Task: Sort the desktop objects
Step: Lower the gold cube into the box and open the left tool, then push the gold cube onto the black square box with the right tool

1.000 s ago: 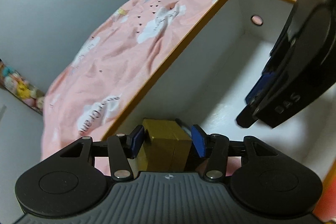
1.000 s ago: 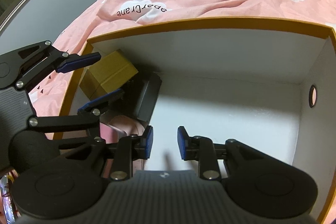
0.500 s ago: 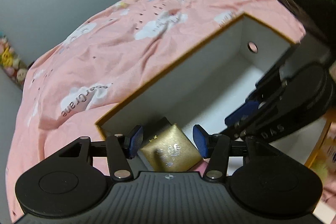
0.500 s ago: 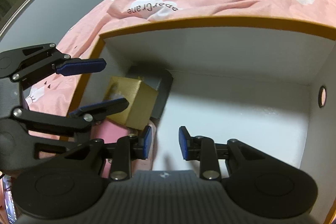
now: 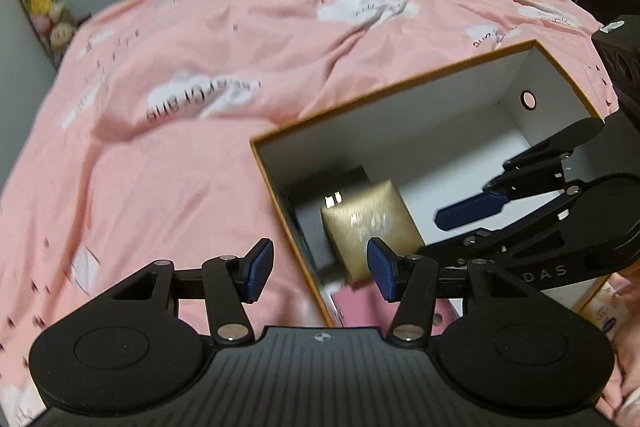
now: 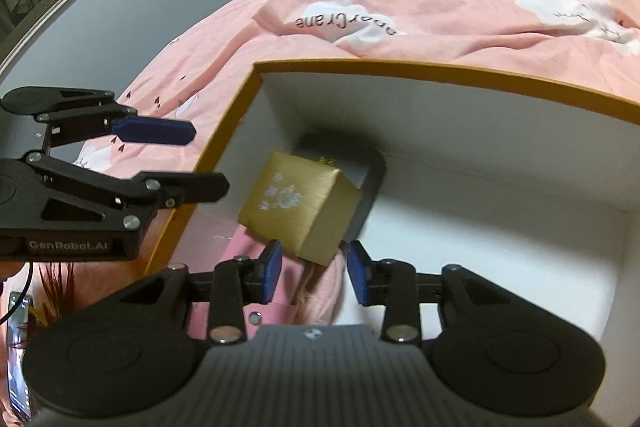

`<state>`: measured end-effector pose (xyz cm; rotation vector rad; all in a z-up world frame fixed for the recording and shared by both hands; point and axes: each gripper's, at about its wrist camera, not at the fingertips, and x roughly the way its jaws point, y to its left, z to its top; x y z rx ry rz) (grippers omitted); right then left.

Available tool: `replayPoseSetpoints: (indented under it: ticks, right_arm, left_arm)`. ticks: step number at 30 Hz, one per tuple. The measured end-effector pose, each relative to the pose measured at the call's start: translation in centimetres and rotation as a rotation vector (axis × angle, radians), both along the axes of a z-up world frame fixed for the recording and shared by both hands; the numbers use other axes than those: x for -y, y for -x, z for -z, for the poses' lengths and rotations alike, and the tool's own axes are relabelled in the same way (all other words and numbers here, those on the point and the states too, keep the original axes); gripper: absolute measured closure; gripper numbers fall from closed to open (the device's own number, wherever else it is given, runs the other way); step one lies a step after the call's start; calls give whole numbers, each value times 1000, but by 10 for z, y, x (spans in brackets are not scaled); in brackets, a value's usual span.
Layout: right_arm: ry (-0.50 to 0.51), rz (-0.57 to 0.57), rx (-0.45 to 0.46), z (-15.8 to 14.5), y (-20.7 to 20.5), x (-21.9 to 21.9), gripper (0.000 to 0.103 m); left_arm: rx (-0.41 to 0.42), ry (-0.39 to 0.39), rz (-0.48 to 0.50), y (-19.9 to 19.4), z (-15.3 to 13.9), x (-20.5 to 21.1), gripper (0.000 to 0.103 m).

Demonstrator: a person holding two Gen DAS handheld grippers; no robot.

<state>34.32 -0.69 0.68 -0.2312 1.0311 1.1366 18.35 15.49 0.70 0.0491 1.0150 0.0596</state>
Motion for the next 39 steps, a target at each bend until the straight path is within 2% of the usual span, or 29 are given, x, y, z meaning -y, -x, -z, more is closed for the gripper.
replayPoseSetpoints:
  ticks: [3,6,12,24,30,39]
  right_arm:
    - [16,-21,24,2,5,-9,63]
    - [50,-43,67,6,8,-17,62]
    - [72,-73,109,13,8,-26,63]
    - [48,-81,168,13,10,-43,72]
    - [37,-57,171,15,4,-46,80]
    - [24,-10,151,16,-7,-53,80]
  left_arm:
    - [-30,36,-5,3,9,-5,51]
    - [-52,59,-11,4,17,-9,65]
    - [-56,118,-9,5,26,-16,75]
    - [-36,168,-12,5,24,-24,77]
    - [-36,165,-10,2,26,-25,80]
    - [-33,158,-18,-1,28,-25,80]
